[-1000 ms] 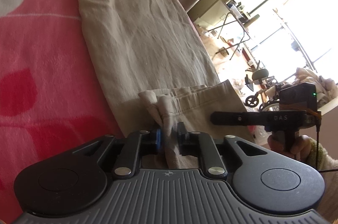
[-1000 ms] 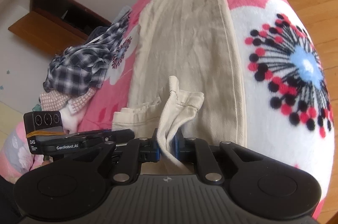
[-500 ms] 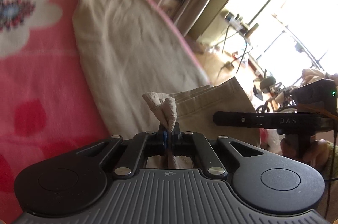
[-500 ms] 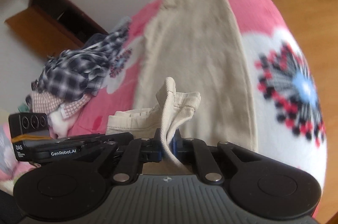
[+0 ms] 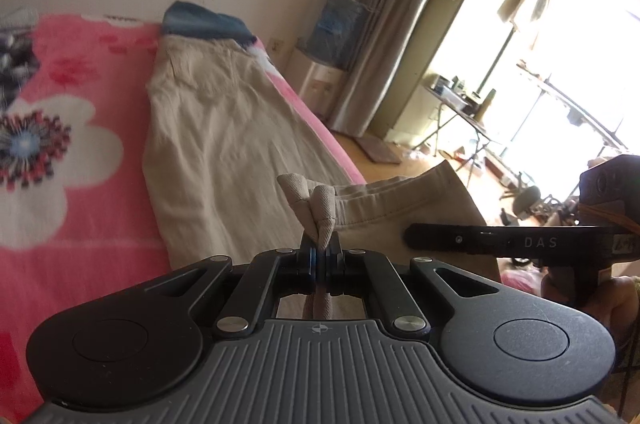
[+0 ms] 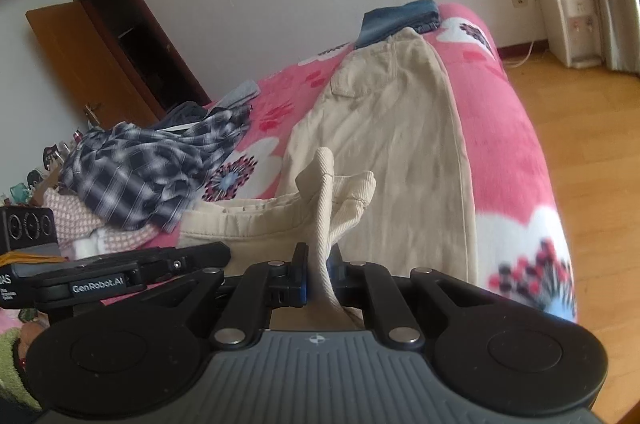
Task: Fold clothes
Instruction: 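Lay the hem over the trousers beside the blue jeans with both grippers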
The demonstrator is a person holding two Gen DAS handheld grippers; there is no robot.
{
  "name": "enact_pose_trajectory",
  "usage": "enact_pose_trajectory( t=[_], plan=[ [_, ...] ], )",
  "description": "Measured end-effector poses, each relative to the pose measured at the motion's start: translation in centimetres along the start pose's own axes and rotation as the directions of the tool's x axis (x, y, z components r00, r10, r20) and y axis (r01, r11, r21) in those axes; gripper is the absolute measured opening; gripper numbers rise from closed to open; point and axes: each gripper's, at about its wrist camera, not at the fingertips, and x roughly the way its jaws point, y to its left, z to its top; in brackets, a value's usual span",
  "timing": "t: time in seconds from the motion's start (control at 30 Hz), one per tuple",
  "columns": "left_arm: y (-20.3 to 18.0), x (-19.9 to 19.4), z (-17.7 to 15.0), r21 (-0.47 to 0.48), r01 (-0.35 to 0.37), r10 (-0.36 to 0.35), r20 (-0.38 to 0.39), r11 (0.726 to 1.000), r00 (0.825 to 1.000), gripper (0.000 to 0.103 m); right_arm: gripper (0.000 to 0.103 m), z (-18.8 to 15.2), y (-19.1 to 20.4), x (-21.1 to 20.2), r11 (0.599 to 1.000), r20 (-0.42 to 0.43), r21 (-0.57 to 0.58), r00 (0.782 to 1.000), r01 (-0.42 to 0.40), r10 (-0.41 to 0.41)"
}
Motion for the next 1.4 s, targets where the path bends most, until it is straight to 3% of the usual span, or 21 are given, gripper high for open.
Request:
enact_pose_trajectory(
  t=[0.43, 0.63, 0.83, 1.1, 1.27, 1.4],
  plan=[
    [3.3, 4.2, 6.0, 0.05, -0.044, 0.042, 0.036, 0.998, 0.998, 0.002, 0.008, 6.1, -1.0, 5.3, 0.999, 0.066, -0.052, 0.998, -0.016, 0.02],
    [5.8, 9.2, 9.8, 0.093, -0.059, 0.057, 0.027, 0.994, 0.998, 0.002, 0.008, 9.4, -3.0, 9.0, 0.998, 0.091, -0.058, 0.996, -0.005, 0.01],
    [9.0, 16.4, 15.0, 0.122, -0.138, 0.137, 0.017, 0.983, 0.99, 0.002, 0.008, 14.8, -5.8, 14.9, 0.995, 0.091, -0.099, 0.996, 0.024, -0.015],
    [12.7, 24.1, 21.7, 0.175, -0.275, 0.266, 0.073, 0.945, 0.961, 0.003, 0.007, 22.4, -8.9, 24.6, 0.989, 0.119, -0.12, 0.99, 0.085, -0.071],
    [15.0, 27.6, 24.6, 0.146, -0.349, 0.341, 0.081, 0.926, 0.937, 0.004, 0.007, 26.4, -9.3, 29.6, 0.976, 0.136, -0.167, 0.983, 0.143, -0.121],
    [16.3, 29.5, 25.7, 0.11, -0.373, 0.368, 0.066, 0.921, 0.928, 0.004, 0.007, 28.4, -9.7, 32.7, 0.965, 0.127, -0.19, 0.98, 0.178, -0.156]
  ],
)
